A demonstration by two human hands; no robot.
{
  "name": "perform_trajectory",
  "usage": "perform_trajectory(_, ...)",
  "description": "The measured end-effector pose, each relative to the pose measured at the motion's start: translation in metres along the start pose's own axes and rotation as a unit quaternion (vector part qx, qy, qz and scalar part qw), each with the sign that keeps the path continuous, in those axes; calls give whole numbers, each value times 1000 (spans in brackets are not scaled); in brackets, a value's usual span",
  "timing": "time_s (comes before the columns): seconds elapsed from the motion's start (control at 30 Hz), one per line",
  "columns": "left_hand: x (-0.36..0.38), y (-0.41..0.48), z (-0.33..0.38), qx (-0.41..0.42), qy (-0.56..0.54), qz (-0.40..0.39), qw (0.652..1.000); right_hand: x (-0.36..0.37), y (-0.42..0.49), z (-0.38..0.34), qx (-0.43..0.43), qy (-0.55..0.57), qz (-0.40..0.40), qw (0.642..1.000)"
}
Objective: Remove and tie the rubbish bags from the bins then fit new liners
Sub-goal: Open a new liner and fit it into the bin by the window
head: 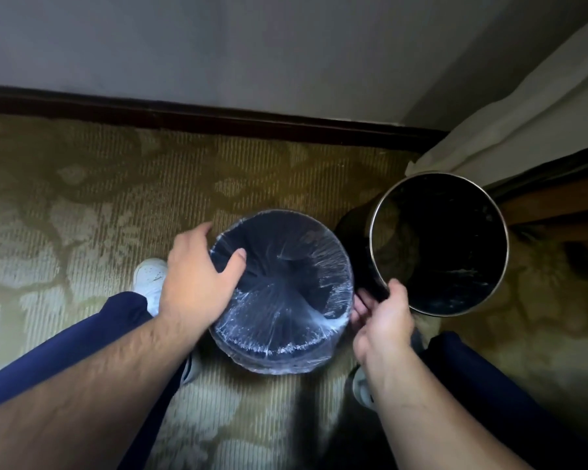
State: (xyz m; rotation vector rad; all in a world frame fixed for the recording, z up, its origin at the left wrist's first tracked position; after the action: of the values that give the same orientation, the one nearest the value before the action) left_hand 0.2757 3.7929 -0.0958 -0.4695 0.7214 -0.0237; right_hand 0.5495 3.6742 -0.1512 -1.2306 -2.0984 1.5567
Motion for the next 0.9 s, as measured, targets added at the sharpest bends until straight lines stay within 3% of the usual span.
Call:
perform_trajectory(0.2,5,-8,15,-21,-21,-51,998,-2,2,-10,37,139,-94,985)
perform_trajectory(0.7,-59,-78,80,27,-30,-43,998,-45,-78,-85,-2,6,-56,998)
perform_trajectory(0.9,-90,-126,102,43,-52,-53,996,-78,-159,-108,-117,-2,-74,990)
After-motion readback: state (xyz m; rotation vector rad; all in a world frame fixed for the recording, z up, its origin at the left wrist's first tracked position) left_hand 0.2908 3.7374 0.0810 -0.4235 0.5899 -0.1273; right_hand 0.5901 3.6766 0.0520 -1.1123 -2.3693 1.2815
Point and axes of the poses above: each hand's wrist, its own y-axis towards the middle knuckle, its own x-axis out of the palm, z = x × y, the point moved 7 cm from there along y, towards the middle knuckle, and after that the axes turned 13 degrees about -y, right-handed, at the moved point
